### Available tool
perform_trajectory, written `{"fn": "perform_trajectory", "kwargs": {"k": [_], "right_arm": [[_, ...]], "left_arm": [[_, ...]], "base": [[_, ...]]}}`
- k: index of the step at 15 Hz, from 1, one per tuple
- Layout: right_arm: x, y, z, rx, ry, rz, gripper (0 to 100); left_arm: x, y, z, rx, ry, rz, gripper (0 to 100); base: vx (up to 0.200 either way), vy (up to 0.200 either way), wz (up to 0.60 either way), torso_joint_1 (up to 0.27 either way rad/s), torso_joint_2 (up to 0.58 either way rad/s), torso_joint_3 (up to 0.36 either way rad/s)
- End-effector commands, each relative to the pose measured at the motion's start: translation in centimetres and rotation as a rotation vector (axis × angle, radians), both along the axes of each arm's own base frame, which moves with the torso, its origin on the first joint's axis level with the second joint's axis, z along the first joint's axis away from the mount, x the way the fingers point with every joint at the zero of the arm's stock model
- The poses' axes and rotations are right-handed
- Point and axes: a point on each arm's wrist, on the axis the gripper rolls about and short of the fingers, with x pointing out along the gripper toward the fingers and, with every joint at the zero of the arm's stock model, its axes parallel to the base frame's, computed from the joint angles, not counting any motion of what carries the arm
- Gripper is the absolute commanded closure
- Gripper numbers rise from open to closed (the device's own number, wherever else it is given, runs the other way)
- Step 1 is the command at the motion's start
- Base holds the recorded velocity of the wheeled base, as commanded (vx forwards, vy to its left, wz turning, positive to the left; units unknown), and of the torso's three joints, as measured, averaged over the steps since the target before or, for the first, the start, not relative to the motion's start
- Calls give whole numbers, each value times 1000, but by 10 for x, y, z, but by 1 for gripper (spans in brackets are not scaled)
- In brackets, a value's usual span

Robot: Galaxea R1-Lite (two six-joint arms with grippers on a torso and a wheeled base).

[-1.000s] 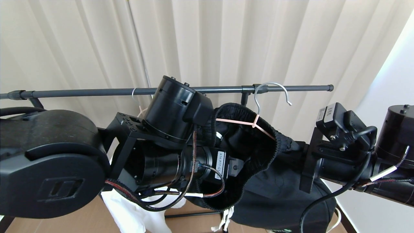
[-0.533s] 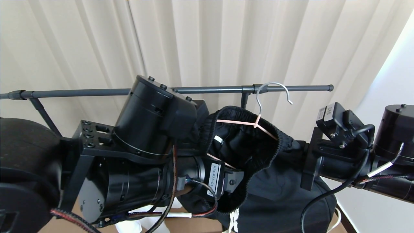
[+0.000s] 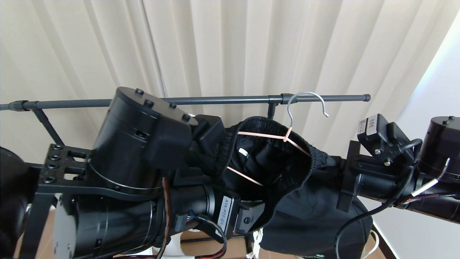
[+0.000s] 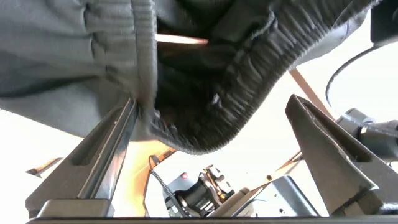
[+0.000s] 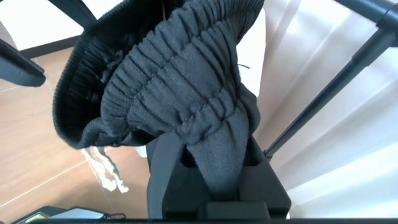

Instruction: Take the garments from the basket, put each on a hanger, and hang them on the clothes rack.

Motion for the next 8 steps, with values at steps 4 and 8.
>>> {"fn": "perform_trajectory", "kwargs": {"k": [4,8], "right_arm": [[3,-7,-3,8,18,30,100],[10,-18,-15,8,68,79,100]], "left_arm": [[-17,24,11,6,-75,-44,0],[-22,35,16,12,-112,-56,0]], "base": [[0,0,0,0,0,0],[0,0,0,0,0,0]]}}
